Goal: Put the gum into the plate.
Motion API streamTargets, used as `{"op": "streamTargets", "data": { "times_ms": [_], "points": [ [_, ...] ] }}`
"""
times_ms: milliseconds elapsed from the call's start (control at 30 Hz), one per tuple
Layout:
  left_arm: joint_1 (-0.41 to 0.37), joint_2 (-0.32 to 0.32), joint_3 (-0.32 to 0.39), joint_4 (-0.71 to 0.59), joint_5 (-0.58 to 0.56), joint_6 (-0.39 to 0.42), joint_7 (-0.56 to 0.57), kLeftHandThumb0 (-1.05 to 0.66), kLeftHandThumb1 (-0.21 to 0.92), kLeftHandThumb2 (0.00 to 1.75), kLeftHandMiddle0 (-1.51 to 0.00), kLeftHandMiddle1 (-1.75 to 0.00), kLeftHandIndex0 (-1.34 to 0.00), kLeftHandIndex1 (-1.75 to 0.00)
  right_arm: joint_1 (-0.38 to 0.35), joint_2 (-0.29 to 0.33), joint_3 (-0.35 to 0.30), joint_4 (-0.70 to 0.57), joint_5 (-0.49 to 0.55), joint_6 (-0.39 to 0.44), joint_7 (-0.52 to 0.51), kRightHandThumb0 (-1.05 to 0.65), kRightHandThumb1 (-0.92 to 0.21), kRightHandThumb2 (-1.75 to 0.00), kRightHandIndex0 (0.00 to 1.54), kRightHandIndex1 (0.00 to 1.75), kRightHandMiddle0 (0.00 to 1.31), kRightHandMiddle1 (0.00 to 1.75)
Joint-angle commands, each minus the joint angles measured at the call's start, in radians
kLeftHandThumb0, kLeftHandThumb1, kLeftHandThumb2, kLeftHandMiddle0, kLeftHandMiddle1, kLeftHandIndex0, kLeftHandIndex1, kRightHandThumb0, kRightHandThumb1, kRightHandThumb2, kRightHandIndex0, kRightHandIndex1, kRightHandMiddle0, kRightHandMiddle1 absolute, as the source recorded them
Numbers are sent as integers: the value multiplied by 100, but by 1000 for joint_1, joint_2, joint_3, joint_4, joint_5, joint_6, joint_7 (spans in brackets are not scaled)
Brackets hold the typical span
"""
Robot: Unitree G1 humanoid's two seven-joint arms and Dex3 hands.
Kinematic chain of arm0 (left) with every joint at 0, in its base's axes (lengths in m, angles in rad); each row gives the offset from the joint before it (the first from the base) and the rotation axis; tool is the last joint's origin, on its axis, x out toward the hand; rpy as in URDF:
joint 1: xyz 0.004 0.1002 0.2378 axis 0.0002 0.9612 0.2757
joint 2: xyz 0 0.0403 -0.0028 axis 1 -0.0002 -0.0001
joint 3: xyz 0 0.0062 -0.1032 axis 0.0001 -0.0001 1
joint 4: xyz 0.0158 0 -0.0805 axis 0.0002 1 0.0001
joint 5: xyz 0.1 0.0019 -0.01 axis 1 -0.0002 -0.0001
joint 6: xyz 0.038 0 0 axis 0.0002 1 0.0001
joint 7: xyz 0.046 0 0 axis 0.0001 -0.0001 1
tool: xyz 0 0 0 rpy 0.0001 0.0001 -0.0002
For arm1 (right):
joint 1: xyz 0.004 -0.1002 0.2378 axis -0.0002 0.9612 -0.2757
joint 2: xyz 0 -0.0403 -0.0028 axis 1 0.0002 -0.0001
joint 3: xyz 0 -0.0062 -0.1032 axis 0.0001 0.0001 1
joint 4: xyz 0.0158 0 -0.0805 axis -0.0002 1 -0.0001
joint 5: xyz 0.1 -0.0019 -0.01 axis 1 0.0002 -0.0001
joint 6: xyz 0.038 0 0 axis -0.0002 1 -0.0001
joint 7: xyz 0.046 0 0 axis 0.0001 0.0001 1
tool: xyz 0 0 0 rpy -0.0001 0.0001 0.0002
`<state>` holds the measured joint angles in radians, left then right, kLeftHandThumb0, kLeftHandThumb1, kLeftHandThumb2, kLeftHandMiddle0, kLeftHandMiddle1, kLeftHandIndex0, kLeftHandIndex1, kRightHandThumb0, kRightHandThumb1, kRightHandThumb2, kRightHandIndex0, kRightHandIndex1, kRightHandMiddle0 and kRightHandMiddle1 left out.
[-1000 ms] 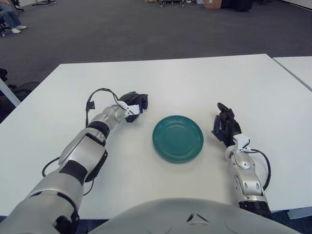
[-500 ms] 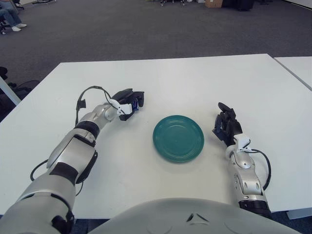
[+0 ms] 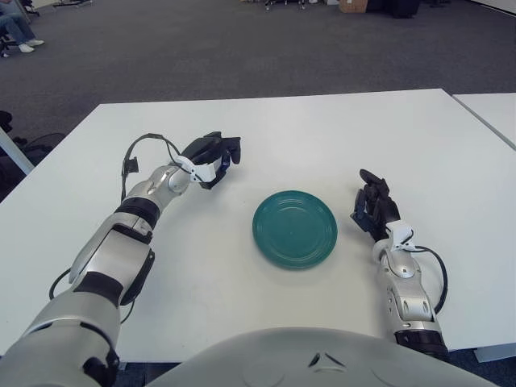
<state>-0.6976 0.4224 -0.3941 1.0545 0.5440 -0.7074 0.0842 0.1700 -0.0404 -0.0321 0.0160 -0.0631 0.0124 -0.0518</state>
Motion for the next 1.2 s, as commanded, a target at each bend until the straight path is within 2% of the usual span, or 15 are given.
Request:
{"op": "streamTargets", "data": {
  "times_ms": [0,333,467,600,767,900,1100,1167],
  "points": [
    [22,18,28,-66,-37,-7,-36,0,15,151,-71,-175,-54,-173,29,4,6,61,3,57,9,-79,-92,-94,18,1,0,57],
    [82,29,59,-279,-57,11,-87,0,14,152,-71,-175,-55,-173,29,6,10,66,2,49,7,-77,-92,-94,17,0,0,56],
    [136,21,71,-424,-82,59,-141,0,14,152,-71,-175,-55,-173,30,7,11,67,1,46,7,-77,-92,-94,18,0,0,56],
    [219,-19,58,-609,-127,111,-214,0,12,154,-73,-175,-56,-173,29,7,17,68,-4,43,6,-78,-92,-94,18,1,0,56],
    [262,-53,41,-678,-107,128,-219,0,9,158,-75,-175,-58,-174,30,7,24,64,-9,46,5,-78,-92,-95,19,1,0,56],
    [282,-83,19,-696,-51,103,-181,0,8,159,-76,-175,-58,-174,33,4,32,58,-10,48,10,-78,-92,-95,18,0,0,53],
    [323,-99,21,-760,-76,97,-214,0,9,158,-75,-175,-57,-175,38,3,41,49,-10,56,10,-76,-92,-96,15,0,0,48],
    [358,-104,17,-828,-113,118,-253,0,10,157,-75,-175,-56,-175,39,3,43,47,-11,58,9,-76,-92,-96,15,0,0,48]
  ]
}}
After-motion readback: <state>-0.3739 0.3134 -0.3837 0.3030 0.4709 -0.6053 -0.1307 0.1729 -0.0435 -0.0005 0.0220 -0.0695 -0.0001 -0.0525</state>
